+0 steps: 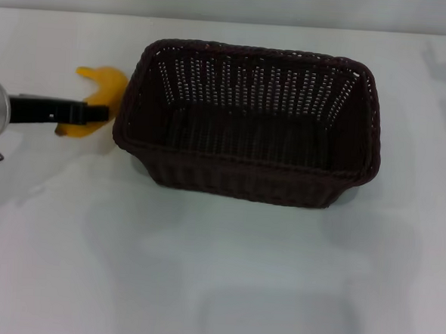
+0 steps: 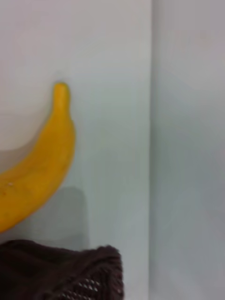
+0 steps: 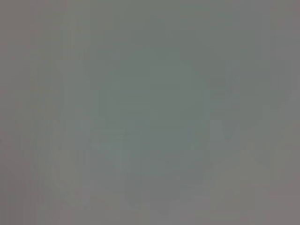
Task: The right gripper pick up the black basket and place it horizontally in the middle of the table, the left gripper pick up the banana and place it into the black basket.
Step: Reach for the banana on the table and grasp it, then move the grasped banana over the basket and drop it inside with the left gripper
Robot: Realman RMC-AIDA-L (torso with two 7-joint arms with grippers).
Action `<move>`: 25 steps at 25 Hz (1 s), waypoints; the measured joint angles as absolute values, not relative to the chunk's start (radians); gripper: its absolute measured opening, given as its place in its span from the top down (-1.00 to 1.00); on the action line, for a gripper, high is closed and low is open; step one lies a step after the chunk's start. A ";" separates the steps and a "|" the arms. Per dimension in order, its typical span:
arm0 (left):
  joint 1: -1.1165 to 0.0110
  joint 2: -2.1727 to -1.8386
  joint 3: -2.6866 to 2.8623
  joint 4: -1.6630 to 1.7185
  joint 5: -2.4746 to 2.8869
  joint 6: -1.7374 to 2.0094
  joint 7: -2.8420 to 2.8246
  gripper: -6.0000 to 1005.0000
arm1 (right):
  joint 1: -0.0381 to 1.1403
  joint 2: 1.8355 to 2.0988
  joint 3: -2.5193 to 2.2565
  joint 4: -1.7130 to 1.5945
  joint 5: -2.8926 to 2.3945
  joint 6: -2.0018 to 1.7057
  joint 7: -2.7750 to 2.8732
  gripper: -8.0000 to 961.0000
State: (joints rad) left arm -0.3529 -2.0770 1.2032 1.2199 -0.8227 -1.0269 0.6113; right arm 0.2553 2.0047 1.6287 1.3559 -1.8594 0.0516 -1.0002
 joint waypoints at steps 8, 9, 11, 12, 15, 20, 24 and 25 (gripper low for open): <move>-0.357 -2.077 1.261 1.315 -0.824 -1.026 0.610 0.05 | 0.252 2.003 1.635 1.354 -1.859 0.050 -1.000 -0.32; -0.359 -2.077 1.262 1.321 -0.823 -1.027 0.608 0.05 | 0.252 2.003 1.635 1.354 -1.859 0.050 -1.000 -0.31; -0.365 -2.077 1.262 1.331 -0.819 -1.032 0.598 0.05 | 0.251 2.003 1.635 1.354 -1.859 0.050 -1.000 -0.32; -0.365 -2.077 1.261 1.334 -0.817 -1.034 0.593 0.05 | 0.251 2.003 1.635 1.354 -1.859 0.051 -1.000 -0.32; -0.362 -2.077 1.261 1.347 -0.811 -1.036 0.577 0.05 | 0.250 2.003 1.637 1.354 -1.859 0.051 -1.000 -0.32; -0.356 -2.077 1.263 1.386 -0.771 -1.038 0.533 0.05 | 0.250 2.003 1.640 1.354 -1.859 0.052 -1.000 -0.32; -0.349 -2.078 1.276 1.438 -0.707 -1.055 0.480 0.05 | 0.252 2.003 1.643 1.354 -1.859 0.052 -1.000 -0.32; -0.346 -2.078 1.279 1.450 -0.703 -1.057 0.476 0.05 | 0.252 2.003 1.644 1.354 -1.859 0.052 -1.000 -0.32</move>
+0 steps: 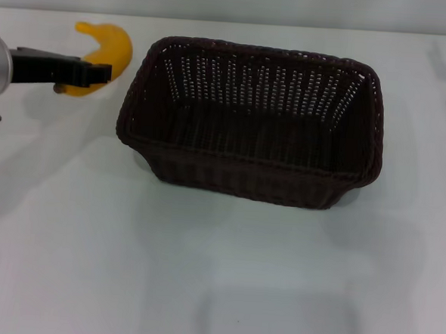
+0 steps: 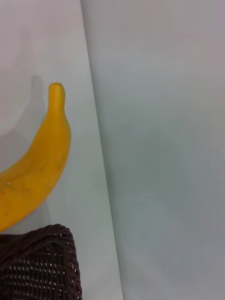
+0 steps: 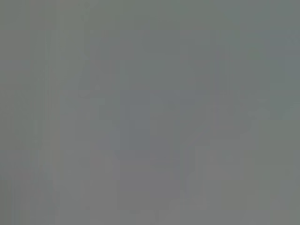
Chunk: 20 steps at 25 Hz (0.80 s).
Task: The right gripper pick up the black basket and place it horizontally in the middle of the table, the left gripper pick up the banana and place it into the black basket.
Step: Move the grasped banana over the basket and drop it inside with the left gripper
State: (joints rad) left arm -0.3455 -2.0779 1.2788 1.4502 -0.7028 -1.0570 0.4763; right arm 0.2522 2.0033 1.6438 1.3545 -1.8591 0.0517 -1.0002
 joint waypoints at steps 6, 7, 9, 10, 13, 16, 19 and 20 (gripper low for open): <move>-0.341 -2.078 1.278 1.511 -0.699 -1.068 0.472 0.04 | 0.253 2.003 1.645 1.354 -1.859 0.051 -1.000 -0.32; -0.343 -2.078 1.276 1.518 -0.698 -1.074 0.472 0.04 | 0.253 2.003 1.645 1.354 -1.859 0.051 -1.000 -0.32; -0.351 -2.076 1.271 1.537 -0.697 -1.087 0.471 0.04 | 0.253 2.003 1.646 1.356 -1.859 0.051 -1.000 -0.32; -0.355 -2.076 1.271 1.546 -0.696 -1.090 0.471 0.04 | 0.253 2.003 1.646 1.357 -1.859 0.051 -1.000 -0.31; -0.370 -2.075 1.275 1.570 -0.694 -1.101 0.471 0.04 | 0.253 2.003 1.646 1.362 -1.859 0.050 -1.000 -0.32; -0.396 -2.075 1.281 1.578 -0.698 -1.115 0.472 0.04 | 0.252 2.003 1.646 1.363 -1.859 0.051 -1.000 -0.32; -0.417 -2.078 1.313 1.585 -0.702 -1.127 0.468 0.04 | 0.252 2.003 1.646 1.364 -1.859 0.051 -1.000 -0.32; -0.421 -2.078 1.326 1.588 -0.701 -1.127 0.464 0.03 | 0.252 2.003 1.646 1.364 -1.859 0.051 -1.000 -0.32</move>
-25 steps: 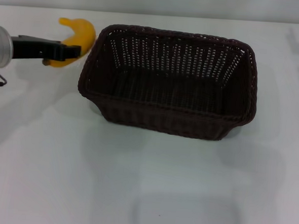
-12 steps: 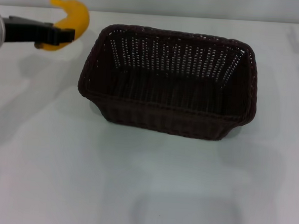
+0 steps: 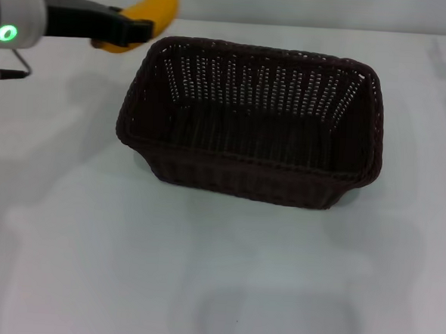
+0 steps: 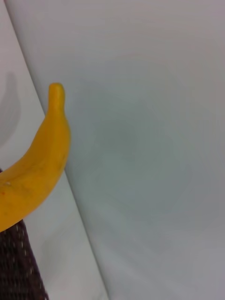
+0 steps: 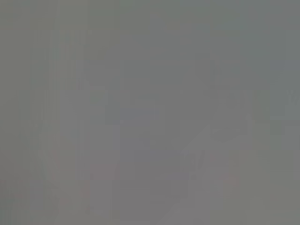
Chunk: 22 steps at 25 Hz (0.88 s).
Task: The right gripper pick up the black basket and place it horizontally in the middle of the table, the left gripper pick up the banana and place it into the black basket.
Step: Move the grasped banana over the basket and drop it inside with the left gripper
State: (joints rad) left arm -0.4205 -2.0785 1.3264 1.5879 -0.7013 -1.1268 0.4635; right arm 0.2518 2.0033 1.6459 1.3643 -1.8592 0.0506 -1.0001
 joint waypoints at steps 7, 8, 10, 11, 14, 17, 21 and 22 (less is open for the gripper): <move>-0.426 -2.079 1.432 1.642 -0.696 -1.134 0.394 0.03 | 0.252 2.003 1.646 1.371 -1.859 0.052 -1.000 -0.32; -0.426 -2.079 1.439 1.652 -0.696 -1.138 0.384 0.03 | 0.251 2.003 1.646 1.371 -1.859 0.052 -1.000 -0.32; -0.426 -2.079 1.452 1.678 -0.696 -1.150 0.361 0.03 | 0.251 2.003 1.646 1.375 -1.859 0.051 -1.000 -0.32; -0.425 -2.079 1.459 1.687 -0.695 -1.154 0.351 0.03 | 0.251 2.003 1.646 1.375 -1.859 0.051 -1.000 -0.32; -0.425 -2.078 1.491 1.694 -0.695 -1.157 0.329 0.03 | 0.252 2.003 1.646 1.376 -1.859 0.051 -1.000 -0.32; -0.427 -2.078 1.521 1.693 -0.695 -1.151 0.317 0.02 | 0.251 2.003 1.646 1.377 -1.859 0.051 -1.000 -0.32; -0.432 -2.079 1.563 1.691 -0.695 -1.143 0.300 0.02 | 0.250 2.003 1.646 1.378 -1.859 0.051 -1.000 -0.31; -0.432 -2.079 1.563 1.691 -0.695 -1.143 0.300 0.02 | 0.250 2.003 1.646 1.378 -1.859 0.050 -1.000 -0.31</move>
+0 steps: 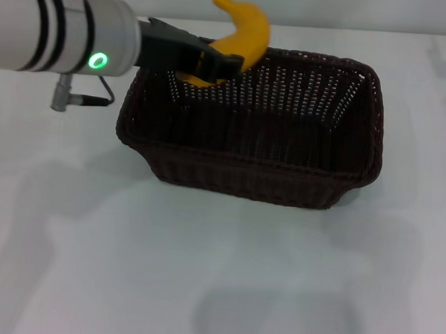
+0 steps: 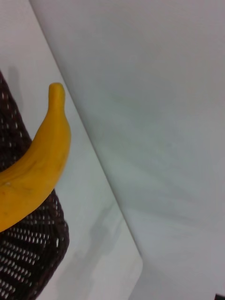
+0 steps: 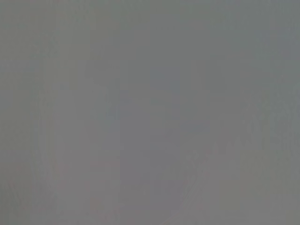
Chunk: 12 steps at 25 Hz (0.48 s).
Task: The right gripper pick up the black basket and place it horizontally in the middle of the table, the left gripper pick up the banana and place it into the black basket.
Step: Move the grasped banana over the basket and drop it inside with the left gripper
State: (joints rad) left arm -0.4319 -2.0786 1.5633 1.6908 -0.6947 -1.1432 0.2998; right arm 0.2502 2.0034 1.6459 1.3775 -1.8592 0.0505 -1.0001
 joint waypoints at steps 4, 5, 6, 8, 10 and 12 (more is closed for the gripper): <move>-0.442 -2.080 1.623 1.692 -0.696 -1.132 0.273 0.02 | 0.250 2.003 1.646 1.378 -1.859 0.051 -1.000 -0.32; -0.442 -2.080 1.627 1.692 -0.696 -1.130 0.272 0.02 | 0.250 2.003 1.646 1.378 -1.859 0.051 -1.000 -0.32; -0.442 -2.080 1.630 1.692 -0.696 -1.129 0.271 0.02 | 0.250 2.003 1.646 1.379 -1.859 0.051 -1.000 -0.32; -0.443 -2.080 1.632 1.692 -0.699 -1.128 0.270 0.02 | 0.250 2.003 1.646 1.379 -1.859 0.051 -1.000 -0.32; -0.443 -2.080 1.632 1.691 -0.704 -1.130 0.269 0.01 | 0.249 2.003 1.646 1.379 -1.859 0.052 -1.000 -0.32; -0.445 -2.080 1.632 1.691 -0.709 -1.138 0.269 0.01 | 0.248 2.003 1.646 1.379 -1.859 0.053 -1.000 -0.32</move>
